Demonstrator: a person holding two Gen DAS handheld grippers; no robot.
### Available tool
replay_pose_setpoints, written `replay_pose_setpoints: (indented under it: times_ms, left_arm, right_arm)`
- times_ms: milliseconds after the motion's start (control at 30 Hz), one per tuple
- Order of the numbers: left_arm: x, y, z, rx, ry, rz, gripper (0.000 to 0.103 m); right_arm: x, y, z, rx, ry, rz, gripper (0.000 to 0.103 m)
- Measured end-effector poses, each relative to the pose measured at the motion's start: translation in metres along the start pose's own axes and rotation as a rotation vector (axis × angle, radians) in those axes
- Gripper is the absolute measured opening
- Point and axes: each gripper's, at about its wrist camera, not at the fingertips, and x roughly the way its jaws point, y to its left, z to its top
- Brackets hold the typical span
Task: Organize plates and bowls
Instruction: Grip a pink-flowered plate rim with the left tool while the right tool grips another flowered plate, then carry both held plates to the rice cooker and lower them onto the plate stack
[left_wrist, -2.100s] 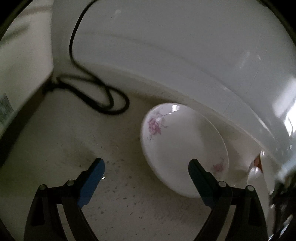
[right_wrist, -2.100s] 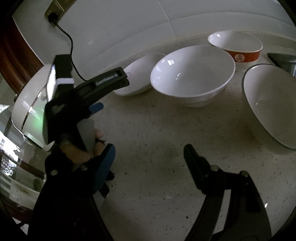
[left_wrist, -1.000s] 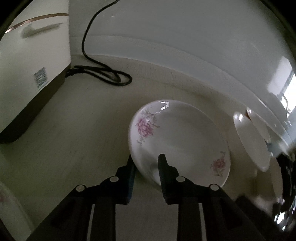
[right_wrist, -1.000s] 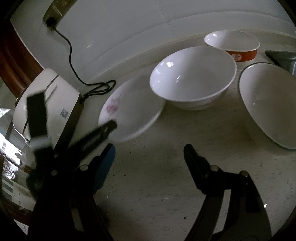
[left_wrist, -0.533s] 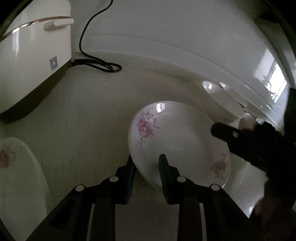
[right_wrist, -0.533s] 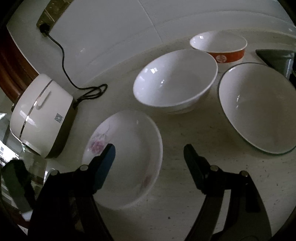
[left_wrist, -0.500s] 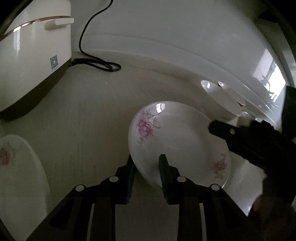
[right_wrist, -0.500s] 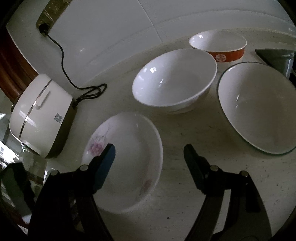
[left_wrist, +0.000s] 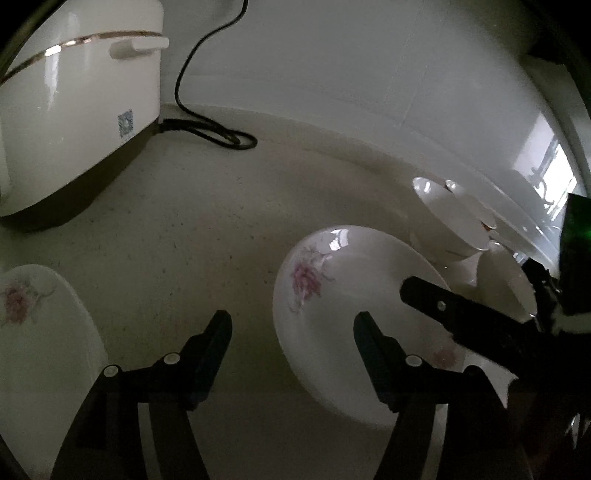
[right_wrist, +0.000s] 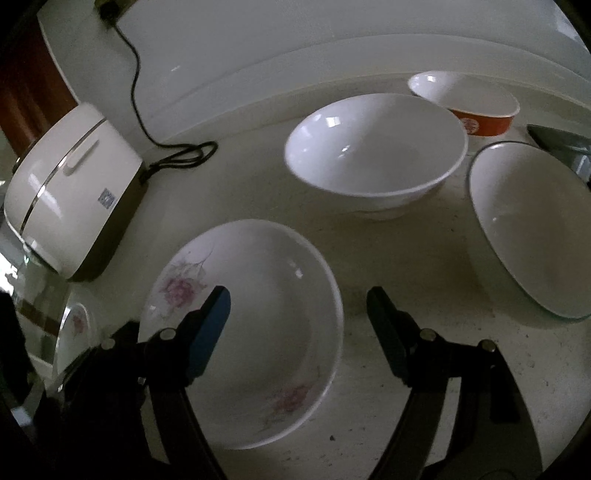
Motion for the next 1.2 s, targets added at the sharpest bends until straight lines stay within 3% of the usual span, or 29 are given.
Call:
replay_pose_setpoints:
  times_ms: [100,233,400,567,733,867,900,933,967,1000,1200]
  left_arm:
    - [0.006,0.001,0.006,-0.005,0.004,0.021,0.070]
    - [0.012,0.004,0.012,-0.014,0.005,0.035,0.071]
    - [0.014,0.006,0.013,-0.025,-0.002,0.034,0.071]
    - [0.015,0.003,0.013,-0.001,0.002,0.049,0.070]
    - [0.014,0.006,0.013,-0.003,0.000,0.041,0.070]
    - [0.015,0.005,0.013,0.004,0.001,0.049,0.070]
    - [0.015,0.004,0.013,0.010,0.003,0.055,0.068]
    - [0.016,0.002,0.013,0.021,0.005,0.065,0.059]
    - [0.016,-0.001,0.013,0.038,0.007,0.078,0.041]
    - [0.016,-0.006,0.012,0.065,0.002,0.077,0.034]
    - [0.014,0.004,0.012,0.023,-0.001,0.042,0.027]
  right_arm:
    - [0.000,-0.002,0.001,-0.002,0.003,0.009,0.077]
    - [0.002,-0.006,0.002,0.008,0.003,0.012,0.066]
    - [0.000,-0.006,0.000,-0.009,-0.001,0.001,0.063]
    - [0.002,-0.004,0.001,-0.013,0.007,-0.019,0.049]
    - [-0.002,-0.002,-0.004,-0.041,0.032,-0.001,0.047]
    - [-0.002,0.001,-0.007,-0.059,0.033,-0.004,0.039]
    - [-0.002,0.001,-0.008,-0.063,0.030,-0.018,0.035]
    - [-0.002,0.001,-0.008,-0.066,0.027,-0.030,0.025]
    - [-0.002,-0.004,-0.009,-0.059,0.028,-0.019,0.021]
    - [-0.002,-0.006,-0.009,-0.048,0.030,0.002,0.018]
    - [-0.001,-0.010,-0.009,-0.026,0.029,0.022,0.017]
